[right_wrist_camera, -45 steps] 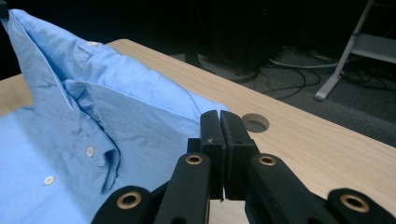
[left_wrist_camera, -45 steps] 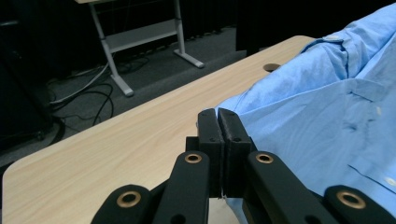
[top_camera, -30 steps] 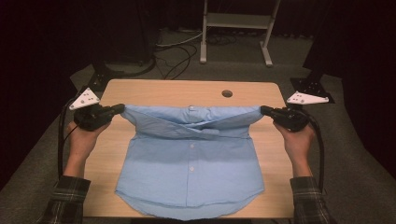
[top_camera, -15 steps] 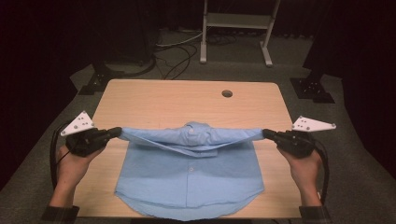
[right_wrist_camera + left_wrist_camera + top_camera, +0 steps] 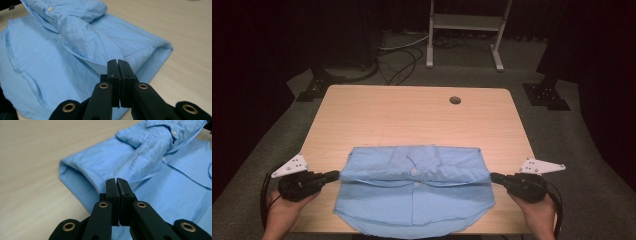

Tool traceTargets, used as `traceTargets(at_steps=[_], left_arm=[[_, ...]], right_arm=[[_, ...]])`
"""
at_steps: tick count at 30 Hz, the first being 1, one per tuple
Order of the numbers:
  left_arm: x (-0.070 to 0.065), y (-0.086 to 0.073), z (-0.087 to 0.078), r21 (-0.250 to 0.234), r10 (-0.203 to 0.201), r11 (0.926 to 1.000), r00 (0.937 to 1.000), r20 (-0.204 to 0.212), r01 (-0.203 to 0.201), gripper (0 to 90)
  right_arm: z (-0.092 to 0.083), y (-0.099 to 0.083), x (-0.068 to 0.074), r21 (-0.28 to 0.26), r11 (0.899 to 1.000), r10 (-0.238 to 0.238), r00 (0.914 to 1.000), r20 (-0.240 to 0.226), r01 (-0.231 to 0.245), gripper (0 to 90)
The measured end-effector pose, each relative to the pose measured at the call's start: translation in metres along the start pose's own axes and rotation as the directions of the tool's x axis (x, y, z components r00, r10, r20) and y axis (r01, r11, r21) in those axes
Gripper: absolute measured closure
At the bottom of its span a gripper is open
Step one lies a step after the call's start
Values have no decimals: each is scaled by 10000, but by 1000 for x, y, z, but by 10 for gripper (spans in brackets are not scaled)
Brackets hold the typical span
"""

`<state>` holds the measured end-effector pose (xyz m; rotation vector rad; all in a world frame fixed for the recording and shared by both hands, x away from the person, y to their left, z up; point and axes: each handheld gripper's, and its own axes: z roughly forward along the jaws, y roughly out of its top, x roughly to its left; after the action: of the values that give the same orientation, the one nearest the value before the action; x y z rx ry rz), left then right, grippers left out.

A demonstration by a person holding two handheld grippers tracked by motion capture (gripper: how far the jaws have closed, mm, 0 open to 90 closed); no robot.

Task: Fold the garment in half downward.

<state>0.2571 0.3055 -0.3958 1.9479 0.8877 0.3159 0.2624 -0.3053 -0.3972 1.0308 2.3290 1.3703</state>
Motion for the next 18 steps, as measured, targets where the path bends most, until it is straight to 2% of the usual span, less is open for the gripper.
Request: traceTargets(at_steps=[4, 6, 8, 11, 15, 18], left_arm=[[-3, -18, 3, 499, -305, 9983, 9992, 243, 292, 890], [-5, -23, 6, 839, -284, 9961, 9992, 279, 260, 890], [-9, -27, 11, 1422, -105, 9898, 9995, 303, 61, 890], [-13, -32, 18, 2035, 113, 9789, 9994, 320, -176, 889], [-15, -31, 20, 2178, 338, 9753, 9993, 189, -371, 889], [-16, -30, 22, 2241, 463, 9735, 9989, 52, -463, 890]], right_arm=[[2, -13, 7, 423, 9990, 151, 9999, 6, -151, 892], [5, -21, 10, 716, 9972, 235, 9997, -15, -233, 892], [7, -27, 10, 907, 9954, 332, 9994, -74, -324, 892], [11, -35, 12, 1251, 9916, 345, 9994, -20, -340, 892], [16, -44, 17, 1649, 9861, 185, 9998, 102, -199, 892], [16, -44, 19, 1668, 9860, 60, 9998, 176, -88, 892]])
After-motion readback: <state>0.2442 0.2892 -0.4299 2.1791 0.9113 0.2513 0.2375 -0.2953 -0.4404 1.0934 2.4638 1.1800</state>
